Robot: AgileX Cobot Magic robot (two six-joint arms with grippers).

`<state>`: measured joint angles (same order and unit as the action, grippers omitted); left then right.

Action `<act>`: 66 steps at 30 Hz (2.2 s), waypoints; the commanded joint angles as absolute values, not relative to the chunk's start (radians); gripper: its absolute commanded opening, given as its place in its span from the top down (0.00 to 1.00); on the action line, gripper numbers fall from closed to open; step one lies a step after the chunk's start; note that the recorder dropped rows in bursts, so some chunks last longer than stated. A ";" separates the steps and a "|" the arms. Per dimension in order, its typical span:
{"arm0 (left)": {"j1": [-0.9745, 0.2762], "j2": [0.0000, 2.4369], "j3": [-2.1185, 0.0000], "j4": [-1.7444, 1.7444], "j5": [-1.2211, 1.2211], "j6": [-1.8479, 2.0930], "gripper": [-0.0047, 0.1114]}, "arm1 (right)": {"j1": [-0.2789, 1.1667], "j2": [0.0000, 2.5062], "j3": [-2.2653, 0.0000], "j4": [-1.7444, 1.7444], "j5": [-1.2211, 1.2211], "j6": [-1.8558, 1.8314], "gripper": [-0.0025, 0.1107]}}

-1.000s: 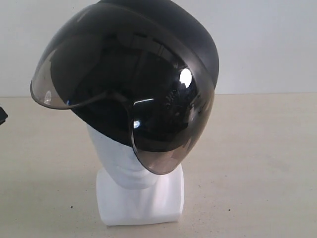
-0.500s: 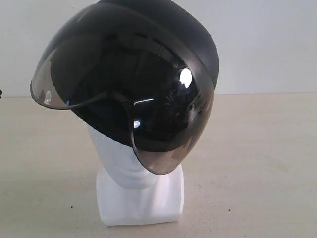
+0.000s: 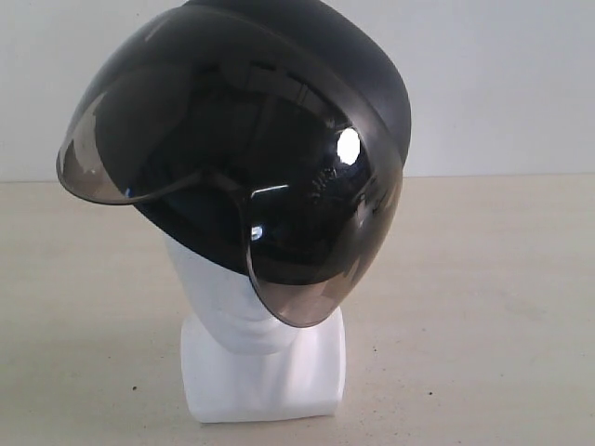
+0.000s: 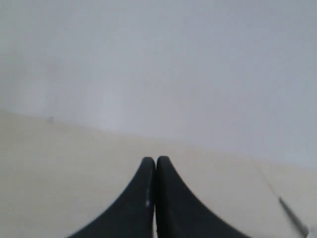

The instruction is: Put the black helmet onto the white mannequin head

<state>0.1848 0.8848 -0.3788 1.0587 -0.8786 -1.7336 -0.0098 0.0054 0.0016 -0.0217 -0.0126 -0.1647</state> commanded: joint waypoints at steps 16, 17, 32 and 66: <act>0.187 0.882 -0.692 1.650 -0.805 -1.905 0.92 | 0.001 0.227 -0.596 -0.095 0.272 0.175 0.98; 0.178 0.888 -0.737 1.744 -0.789 -1.991 0.92 | 0.003 0.271 -0.647 -0.066 0.328 0.175 0.98; -0.114 0.910 -0.817 1.744 -0.897 -1.973 0.92 | 0.209 0.745 -0.827 0.041 0.822 0.174 0.98; -0.245 0.776 -0.779 1.744 -0.648 -1.871 0.92 | 0.209 0.779 -0.827 0.047 0.813 0.176 0.98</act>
<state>-0.2392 0.7774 -0.7930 1.7533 -0.6702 -1.8362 0.2077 0.7809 -0.8181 0.0513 0.8202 0.1758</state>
